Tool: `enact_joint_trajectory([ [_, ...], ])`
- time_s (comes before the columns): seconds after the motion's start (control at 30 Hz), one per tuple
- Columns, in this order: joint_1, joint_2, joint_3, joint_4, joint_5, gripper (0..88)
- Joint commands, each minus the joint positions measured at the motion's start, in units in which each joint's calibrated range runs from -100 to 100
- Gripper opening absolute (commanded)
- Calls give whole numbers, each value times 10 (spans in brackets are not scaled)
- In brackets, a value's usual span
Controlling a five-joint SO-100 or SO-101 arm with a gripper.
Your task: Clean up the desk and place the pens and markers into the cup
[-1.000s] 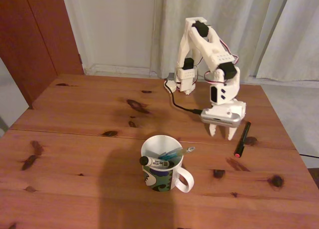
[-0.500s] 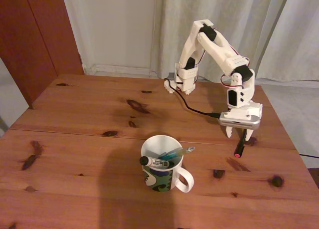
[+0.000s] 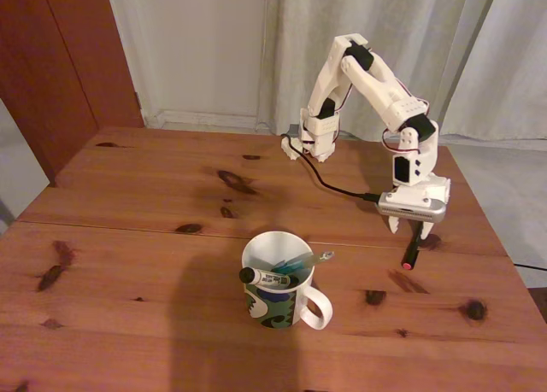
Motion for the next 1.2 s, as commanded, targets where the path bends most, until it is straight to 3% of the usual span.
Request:
enact_joint_trajectory([
  [0.0,6,0,13,-7,0,224],
  [0.97,2,-10,16,-9,-3,224],
  [1.17,2,-10,26,-72,-4,223],
])
